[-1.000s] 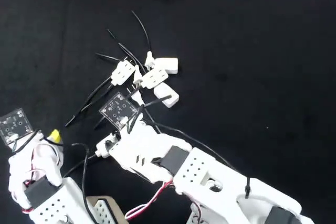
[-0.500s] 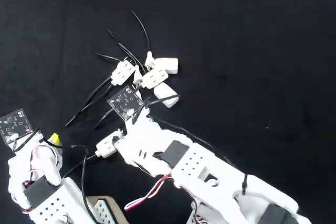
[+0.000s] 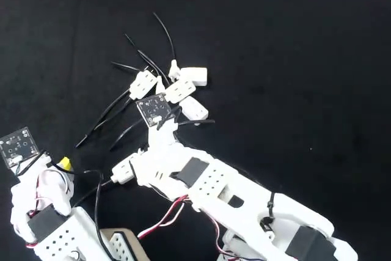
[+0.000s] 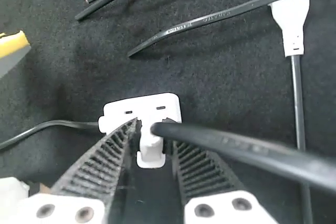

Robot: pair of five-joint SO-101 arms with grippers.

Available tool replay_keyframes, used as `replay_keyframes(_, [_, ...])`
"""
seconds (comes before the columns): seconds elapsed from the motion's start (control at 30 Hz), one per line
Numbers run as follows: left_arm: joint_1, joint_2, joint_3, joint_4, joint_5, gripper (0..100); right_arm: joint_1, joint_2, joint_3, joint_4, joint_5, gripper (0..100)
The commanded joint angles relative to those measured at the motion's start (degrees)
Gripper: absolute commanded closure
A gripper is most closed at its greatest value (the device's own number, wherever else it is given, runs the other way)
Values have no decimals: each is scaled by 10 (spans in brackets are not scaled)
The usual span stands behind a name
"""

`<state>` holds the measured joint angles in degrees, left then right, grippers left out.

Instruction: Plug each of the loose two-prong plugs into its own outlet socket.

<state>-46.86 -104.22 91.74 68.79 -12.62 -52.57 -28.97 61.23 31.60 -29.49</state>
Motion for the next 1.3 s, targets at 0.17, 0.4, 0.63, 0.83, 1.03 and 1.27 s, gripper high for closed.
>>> replay_keyframes(0.17, [4, -2, -3, -3, -3, 726, 4, 1, 29, -116, 39, 986])
replay_keyframes(0.4, [5, -2, -3, -3, -3, 726, 4, 0, 55, -156, 68, 986])
replay_keyframes(0.63, [5, -2, -3, -3, -3, 726, 3, 1, 68, -157, 67, 986])
replay_keyframes(0.83, [5, -2, -3, -3, -3, 726, 4, 1, 69, -157, 69, 986])
replay_keyframes(1.03, [5, -2, -3, -3, -3, 726, 18, 1, 68, -162, 81, 986])
replay_keyframes(1.27, [4, -2, -3, -3, -3, 726, 29, 1, 111, -250, 81, 986])
